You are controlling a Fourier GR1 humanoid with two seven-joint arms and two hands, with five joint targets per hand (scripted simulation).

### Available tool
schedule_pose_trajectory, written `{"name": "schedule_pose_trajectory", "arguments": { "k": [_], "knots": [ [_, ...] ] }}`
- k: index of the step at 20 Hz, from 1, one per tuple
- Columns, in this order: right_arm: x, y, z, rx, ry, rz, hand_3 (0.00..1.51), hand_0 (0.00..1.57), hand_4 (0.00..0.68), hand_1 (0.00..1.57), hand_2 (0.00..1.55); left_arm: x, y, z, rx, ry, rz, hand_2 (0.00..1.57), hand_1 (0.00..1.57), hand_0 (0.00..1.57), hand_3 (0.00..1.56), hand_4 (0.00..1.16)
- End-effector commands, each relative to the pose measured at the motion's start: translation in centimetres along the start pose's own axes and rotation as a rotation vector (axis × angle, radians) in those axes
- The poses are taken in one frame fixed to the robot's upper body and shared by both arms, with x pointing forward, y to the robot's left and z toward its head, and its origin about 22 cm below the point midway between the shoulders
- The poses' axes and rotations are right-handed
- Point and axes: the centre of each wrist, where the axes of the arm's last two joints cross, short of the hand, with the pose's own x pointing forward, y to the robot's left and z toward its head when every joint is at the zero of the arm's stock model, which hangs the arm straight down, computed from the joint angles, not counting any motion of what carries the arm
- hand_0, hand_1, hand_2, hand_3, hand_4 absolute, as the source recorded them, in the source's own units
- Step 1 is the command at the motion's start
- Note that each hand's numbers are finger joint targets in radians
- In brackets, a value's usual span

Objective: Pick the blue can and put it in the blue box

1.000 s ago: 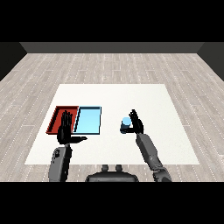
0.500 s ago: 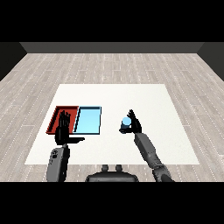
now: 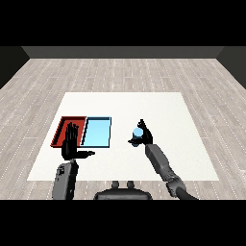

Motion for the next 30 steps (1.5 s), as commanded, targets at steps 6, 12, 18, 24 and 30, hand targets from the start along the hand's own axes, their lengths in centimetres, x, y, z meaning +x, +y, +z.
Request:
{"name": "schedule_pose_trajectory", "arguments": {
  "k": [6,12,18,24,30],
  "knots": [
    [0.4,0.0,-0.9,-0.07,0.055,0.155,1.44,1.56,0.659,1.56,1.48,0.1,0.8,-0.2,0.001,0.017,0.007,0.0,0.0,0.0,0.0,0.0],
    [1.2,2.1,-1.6,-0.083,0.058,0.157,1.44,1.55,0.68,1.55,1.49,-1.1,0.6,0.5,-0.023,-0.002,0.027,0.0,0.0,0.0,0.0,0.0],
    [3.0,1.0,0.4,-0.044,-0.048,0.19,1.42,1.5,0.657,1.5,1.46,-0.8,-1.4,2.1,-0.03,0.031,0.025,0.0,0.0,0.0,0.0,0.0],
    [6.0,3.5,-1.7,-0.009,-0.128,0.188,1.41,1.48,0.646,1.48,1.45,-1.5,-1.3,1.0,-0.093,0.099,0.002,0.0,0.0,0.0,0.0,0.0],
    [8.2,3.3,-1.5,0.066,-0.245,0.211,1.41,1.44,0.665,1.44,1.43,-3.0,-4.8,-0.5,-0.146,0.17,0.043,0.0,0.0,0.0,0.0,0.0]
  ]
}}
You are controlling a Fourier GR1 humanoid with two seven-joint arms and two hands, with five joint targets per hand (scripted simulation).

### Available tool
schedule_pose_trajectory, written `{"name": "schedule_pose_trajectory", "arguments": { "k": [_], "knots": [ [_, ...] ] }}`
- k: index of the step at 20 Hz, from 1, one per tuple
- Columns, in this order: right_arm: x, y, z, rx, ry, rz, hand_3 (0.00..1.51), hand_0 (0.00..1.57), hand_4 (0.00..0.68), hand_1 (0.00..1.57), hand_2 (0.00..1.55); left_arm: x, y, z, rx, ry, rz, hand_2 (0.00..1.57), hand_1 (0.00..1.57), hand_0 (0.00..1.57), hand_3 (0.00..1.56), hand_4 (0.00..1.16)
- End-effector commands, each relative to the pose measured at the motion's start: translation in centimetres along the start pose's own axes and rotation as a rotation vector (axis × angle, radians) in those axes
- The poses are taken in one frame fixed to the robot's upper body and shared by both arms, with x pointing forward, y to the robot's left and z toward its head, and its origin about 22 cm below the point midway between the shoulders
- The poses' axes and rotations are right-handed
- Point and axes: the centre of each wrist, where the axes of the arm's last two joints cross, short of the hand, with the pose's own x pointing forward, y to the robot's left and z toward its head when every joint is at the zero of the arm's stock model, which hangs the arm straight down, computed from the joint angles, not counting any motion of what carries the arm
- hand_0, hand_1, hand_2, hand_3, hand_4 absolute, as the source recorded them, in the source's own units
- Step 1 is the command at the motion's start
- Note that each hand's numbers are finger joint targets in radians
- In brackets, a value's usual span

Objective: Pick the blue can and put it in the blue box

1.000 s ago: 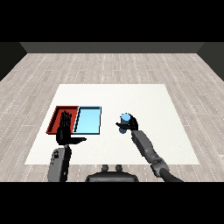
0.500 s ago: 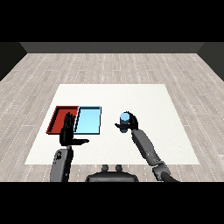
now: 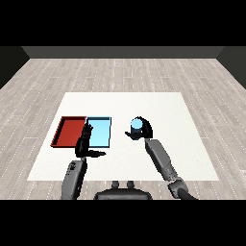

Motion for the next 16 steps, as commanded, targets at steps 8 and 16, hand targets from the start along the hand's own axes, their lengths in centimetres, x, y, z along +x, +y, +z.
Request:
{"name": "schedule_pose_trajectory", "arguments": {
  "k": [8,16],
  "knots": [
    [2.8,1.9,0.5,0.029,-0.087,-0.01,1.42,1.43,0.66,1.43,1.45,-1.7,-3.4,-1.3,-0.053,0.07,0.039,0.0,0.0,0.0,0.0,0.0],
    [2.1,2.8,2.0,0.071,-0.114,-0.003,1.41,1.43,0.661,1.43,1.43,-0.8,-5.9,-3.9,-0.109,0.085,-0.002,0.0,0.0,0.0,0.0,0.0]
  ]
}}
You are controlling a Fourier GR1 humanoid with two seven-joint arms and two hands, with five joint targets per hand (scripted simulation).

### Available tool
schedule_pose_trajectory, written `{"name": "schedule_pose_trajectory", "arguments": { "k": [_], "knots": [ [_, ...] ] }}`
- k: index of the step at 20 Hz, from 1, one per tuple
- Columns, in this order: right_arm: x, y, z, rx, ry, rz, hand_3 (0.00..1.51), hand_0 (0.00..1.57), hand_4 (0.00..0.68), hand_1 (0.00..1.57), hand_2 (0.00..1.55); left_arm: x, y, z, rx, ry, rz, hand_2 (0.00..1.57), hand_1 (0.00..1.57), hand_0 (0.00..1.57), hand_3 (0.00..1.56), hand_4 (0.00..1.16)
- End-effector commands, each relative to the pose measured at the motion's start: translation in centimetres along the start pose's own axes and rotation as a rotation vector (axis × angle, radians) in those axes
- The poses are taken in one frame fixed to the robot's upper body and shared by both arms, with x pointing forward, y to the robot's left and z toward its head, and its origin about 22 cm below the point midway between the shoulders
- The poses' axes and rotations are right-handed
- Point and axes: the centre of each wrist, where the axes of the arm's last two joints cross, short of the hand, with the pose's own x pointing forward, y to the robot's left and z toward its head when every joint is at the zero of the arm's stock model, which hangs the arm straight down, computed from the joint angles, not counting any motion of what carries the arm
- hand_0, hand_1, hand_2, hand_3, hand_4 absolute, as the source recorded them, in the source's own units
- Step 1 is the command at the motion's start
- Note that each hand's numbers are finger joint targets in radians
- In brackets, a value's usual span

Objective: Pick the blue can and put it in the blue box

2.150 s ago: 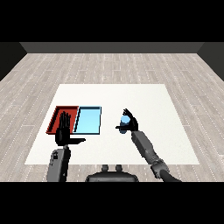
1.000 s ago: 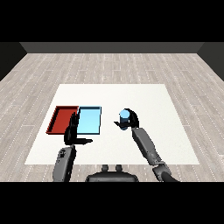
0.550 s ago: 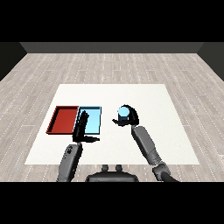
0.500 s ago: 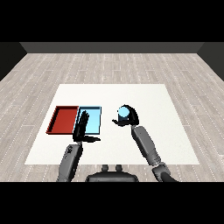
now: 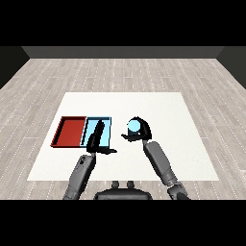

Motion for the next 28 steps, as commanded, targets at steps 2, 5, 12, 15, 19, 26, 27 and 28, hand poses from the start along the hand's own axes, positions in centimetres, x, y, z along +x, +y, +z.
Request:
{"name": "schedule_pose_trajectory", "arguments": {
  "k": [2,5,12,15,19,26,27,28],
  "knots": [
    [0.6,0.5,-1.2,0.016,-0.004,-0.008,1.41,1.42,0.666,1.42,1.44,-0.3,-1.0,-1.7,-0.019,0.01,-0.017,0.0,0.0,0.0,0.0,0.0],
    [0.4,1.4,-0.5,0.026,-0.031,0.007,1.41,1.42,0.661,1.42,1.44,-2.6,-2.6,-1.6,-0.024,0.04,-0.019,0.0,0.0,0.0,0.0,0.0],
    [1.5,2.0,0.7,0.047,-0.036,-0.007,1.41,1.41,0.665,1.41,1.45,-3.6,-3.5,-2.9,-0.011,0.098,-0.034,0.0,0.0,0.0,0.0,0.0],
    [1.3,2.5,-1.5,0.062,-0.032,-0.016,1.4,1.4,0.669,1.4,1.44,-3.1,-5.0,-2.1,-0.029,0.124,-0.036,0.0,0.0,0.0,0.0,0.0],
    [2.0,3.4,-0.4,0.093,-0.039,-0.03,1.4,1.4,0.679,1.4,1.44,-3.9,-2.5,-3.5,-0.051,0.125,-0.014,0.0,0.0,0.0,0.0,0.0],
    [1.4,2.1,0.0,0.1,-0.053,-0.015,1.4,1.39,0.659,1.39,1.44,-5.9,-4.8,-1.3,-0.078,0.152,-0.002,0.0,0.0,0.0,0.0,0.0],
    [1.8,3.4,-0.7,0.105,-0.068,-0.009,1.4,1.39,0.656,1.39,1.44,-5.3,-5.9,-1.2,-0.075,0.135,0.015,0.0,0.0,0.0,0.0,0.0],
    [-0.1,3.5,-0.7,0.105,-0.059,-0.007,1.4,1.4,0.657,1.4,1.43,-4.3,-7.3,-3.1,-0.076,0.123,-0.006,0.0,0.0,0.0,0.0,0.0]
  ]
}}
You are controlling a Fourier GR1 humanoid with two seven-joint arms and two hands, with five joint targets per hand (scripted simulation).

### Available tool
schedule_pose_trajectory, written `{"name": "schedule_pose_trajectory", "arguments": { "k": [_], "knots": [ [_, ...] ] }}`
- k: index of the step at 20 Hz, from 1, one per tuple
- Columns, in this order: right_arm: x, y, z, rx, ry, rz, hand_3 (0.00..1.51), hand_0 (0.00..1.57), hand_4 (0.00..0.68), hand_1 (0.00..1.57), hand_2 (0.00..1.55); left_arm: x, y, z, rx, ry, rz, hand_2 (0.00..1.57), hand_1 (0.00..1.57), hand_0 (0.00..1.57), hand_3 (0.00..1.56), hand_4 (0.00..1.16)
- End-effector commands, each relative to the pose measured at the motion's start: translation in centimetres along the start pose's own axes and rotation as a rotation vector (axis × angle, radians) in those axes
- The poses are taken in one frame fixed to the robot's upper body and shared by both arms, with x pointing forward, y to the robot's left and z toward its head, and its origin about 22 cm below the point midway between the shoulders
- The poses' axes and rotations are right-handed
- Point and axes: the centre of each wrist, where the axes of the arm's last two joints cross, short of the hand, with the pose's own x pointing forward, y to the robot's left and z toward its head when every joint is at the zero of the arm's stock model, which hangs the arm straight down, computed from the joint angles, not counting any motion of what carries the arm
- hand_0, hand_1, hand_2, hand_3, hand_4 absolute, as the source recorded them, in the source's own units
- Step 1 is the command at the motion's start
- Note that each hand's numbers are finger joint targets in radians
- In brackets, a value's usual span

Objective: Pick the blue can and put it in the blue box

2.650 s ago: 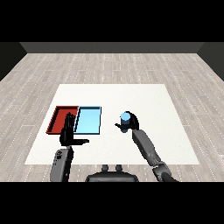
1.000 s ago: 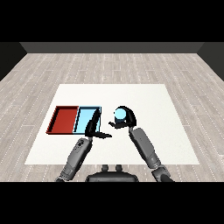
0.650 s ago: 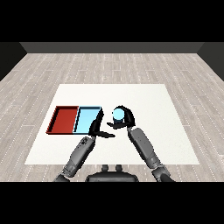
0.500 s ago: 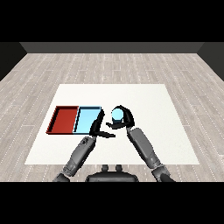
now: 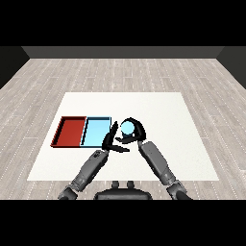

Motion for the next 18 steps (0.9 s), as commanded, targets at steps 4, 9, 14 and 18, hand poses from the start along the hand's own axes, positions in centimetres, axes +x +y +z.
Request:
{"name": "schedule_pose_trajectory", "arguments": {
  "k": [4,9,14,18],
  "knots": [
    [-0.3,2.4,0.8,0.027,-0.008,0.003,1.39,1.41,0.651,1.41,1.43,0.5,-1.0,-0.6,0.0,0.009,0.005,0.0,0.0,0.0,0.0,0.0],
    [1.3,1.3,2.0,0.041,0.003,-0.022,1.39,1.43,0.616,1.43,1.43,1.8,-1.4,-0.9,-0.015,-0.009,0.006,0.0,0.0,0.0,0.0,0.0],
    [0.9,4.9,-0.2,0.061,-0.013,0.038,1.39,1.39,0.62,1.39,1.44,-0.5,-1.2,-1.6,-0.044,-0.025,0.026,0.0,0.0,0.0,0.0,0.0],
    [1.4,4.3,-0.3,0.11,0.017,0.021,1.4,1.28,0.613,1.28,1.42,0.2,-2.2,-0.9,0.011,-0.054,-0.232,0.52,0.27,0.27,0.0,0.57]
  ]
}}
